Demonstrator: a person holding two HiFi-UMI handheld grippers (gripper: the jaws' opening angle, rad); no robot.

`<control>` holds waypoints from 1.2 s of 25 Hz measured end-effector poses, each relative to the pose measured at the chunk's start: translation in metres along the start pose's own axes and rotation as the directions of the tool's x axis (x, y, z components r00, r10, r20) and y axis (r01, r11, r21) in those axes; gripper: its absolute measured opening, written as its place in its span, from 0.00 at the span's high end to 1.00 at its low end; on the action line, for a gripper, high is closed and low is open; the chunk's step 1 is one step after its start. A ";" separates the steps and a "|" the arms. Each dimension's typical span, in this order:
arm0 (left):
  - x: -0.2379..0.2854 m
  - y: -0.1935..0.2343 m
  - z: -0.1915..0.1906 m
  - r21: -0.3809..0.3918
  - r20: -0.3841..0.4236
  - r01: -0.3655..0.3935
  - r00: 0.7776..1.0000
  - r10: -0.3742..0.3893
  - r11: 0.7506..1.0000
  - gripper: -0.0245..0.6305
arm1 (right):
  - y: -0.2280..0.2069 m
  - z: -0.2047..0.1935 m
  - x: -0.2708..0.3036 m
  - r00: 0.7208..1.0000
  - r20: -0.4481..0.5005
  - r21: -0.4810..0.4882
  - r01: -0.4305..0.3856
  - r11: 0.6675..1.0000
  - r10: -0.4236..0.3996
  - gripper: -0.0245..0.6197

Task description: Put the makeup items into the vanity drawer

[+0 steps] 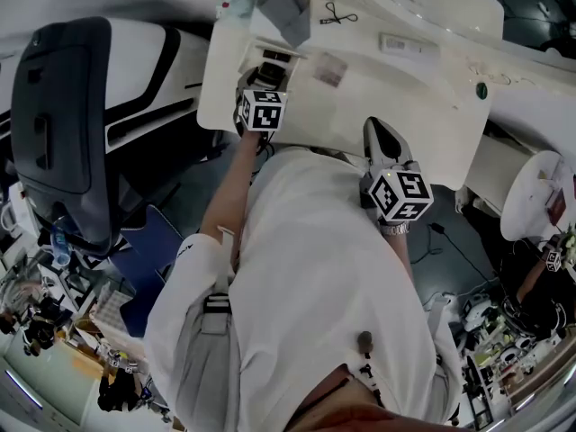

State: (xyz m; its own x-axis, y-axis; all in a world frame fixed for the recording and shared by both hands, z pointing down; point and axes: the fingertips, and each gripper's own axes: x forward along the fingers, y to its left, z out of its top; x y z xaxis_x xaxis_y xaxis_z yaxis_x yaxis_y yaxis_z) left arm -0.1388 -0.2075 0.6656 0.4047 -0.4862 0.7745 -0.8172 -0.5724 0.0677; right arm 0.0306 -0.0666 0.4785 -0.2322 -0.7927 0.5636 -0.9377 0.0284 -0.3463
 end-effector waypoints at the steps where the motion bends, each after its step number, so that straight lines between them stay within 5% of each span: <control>1: 0.000 0.000 0.000 0.001 0.005 -0.003 1.000 0.003 1.000 0.51 | 0.000 -0.001 0.000 1.000 0.002 0.004 -0.001 1.000 0.001 0.95; 8: -0.003 -0.003 -0.001 -0.001 0.010 0.010 1.000 -0.010 1.000 0.53 | 0.004 -0.006 -0.006 1.000 0.026 0.025 0.001 1.000 -0.001 0.95; 15: -0.026 0.006 0.012 0.014 0.105 -0.066 0.992 0.064 0.998 0.95 | 0.003 -0.008 -0.020 0.998 0.060 0.038 0.017 0.999 -0.020 0.95; 21: -0.055 -0.012 0.029 0.006 0.202 -0.097 0.975 0.094 0.995 0.95 | -0.003 -0.017 -0.036 0.998 0.068 0.020 -0.004 1.000 0.003 0.95; 30: -0.112 -0.100 0.037 0.036 0.291 -0.055 0.956 0.043 0.998 0.95 | -0.028 -0.028 -0.083 0.993 0.112 0.040 -0.044 0.998 0.039 0.95</control>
State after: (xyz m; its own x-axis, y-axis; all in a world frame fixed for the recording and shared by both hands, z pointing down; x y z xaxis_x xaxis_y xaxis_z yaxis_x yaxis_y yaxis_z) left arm -0.0877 -0.1202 0.5489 0.4716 -0.6814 0.5598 -0.8231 -0.5679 0.0022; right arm 0.0692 0.0152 0.4626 -0.2384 -0.8542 0.4621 -0.9156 0.0391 -0.4002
